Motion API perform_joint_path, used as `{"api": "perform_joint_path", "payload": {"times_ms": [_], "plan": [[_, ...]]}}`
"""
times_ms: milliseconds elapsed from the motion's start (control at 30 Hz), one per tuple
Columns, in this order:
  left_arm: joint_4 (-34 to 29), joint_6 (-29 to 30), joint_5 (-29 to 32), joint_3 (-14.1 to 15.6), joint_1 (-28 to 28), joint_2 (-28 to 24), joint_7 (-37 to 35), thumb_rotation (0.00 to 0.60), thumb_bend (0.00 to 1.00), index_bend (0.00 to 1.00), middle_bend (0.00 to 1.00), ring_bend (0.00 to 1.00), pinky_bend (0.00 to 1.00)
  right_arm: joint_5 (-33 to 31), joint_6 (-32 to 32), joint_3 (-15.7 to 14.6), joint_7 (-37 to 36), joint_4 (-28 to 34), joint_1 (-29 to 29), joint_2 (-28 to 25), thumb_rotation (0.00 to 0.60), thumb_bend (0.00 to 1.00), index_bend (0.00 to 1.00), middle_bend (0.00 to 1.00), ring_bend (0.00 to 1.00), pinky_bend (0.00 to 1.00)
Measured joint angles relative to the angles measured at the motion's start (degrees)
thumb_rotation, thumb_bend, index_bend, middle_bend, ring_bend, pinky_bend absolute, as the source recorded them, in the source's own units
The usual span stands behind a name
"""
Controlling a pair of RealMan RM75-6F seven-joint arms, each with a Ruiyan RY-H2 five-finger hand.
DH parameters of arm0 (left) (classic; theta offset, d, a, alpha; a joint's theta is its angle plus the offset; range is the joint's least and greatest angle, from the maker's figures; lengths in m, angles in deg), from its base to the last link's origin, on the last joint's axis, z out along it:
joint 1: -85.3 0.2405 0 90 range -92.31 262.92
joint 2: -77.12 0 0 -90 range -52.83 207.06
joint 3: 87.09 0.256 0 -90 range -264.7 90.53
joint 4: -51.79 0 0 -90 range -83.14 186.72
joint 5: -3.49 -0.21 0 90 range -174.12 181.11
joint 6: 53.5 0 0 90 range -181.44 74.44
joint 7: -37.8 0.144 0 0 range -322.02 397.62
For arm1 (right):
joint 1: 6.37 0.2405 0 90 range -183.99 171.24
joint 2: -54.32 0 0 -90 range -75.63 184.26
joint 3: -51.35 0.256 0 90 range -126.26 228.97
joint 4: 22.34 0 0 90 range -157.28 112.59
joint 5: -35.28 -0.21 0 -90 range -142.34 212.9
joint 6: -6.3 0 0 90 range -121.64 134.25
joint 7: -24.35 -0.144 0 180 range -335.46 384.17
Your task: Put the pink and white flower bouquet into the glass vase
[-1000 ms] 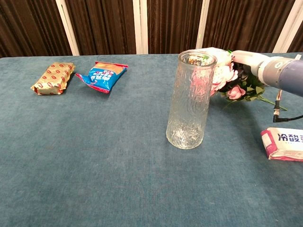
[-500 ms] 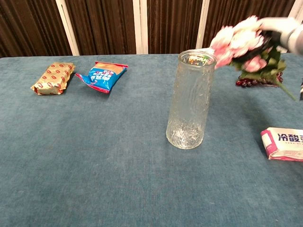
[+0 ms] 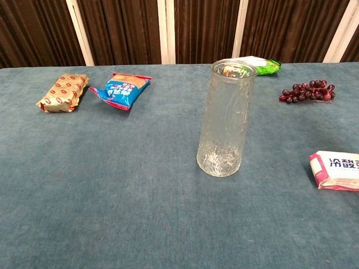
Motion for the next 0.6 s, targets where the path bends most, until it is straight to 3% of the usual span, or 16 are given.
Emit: {"api": "perform_joint_path", "payload": {"times_ms": [167, 267, 600], "plan": [[-0.27, -0.47, -0.50, 0.43, -0.18, 0.05, -0.09, 0.600, 0.18, 0.16, 0.00, 0.00, 0.06, -5.15, 2.64, 7.57, -10.64, 9.12, -4.15, -7.06, 0.600, 0.46, 0.75, 0.58, 0.56, 0.19], [-0.28, -0.57, -0.41, 0.41, -0.23, 0.05, -0.03, 0.600, 0.18, 0.16, 0.00, 0.00, 0.06, -8.20, 2.23, 10.26, -13.56, 13.78, -5.07, -9.42, 0.600, 0.46, 0.75, 0.58, 0.56, 0.19], [0.83, 1.24, 0.12, -0.59, 0.17, 0.21, -2.28, 0.600, 0.18, 0.16, 0.00, 0.00, 0.06, -16.93, -9.17, 9.79, -13.05, 23.28, 1.98, -10.29, 0.600, 0.46, 0.76, 0.58, 0.56, 0.19]]}}
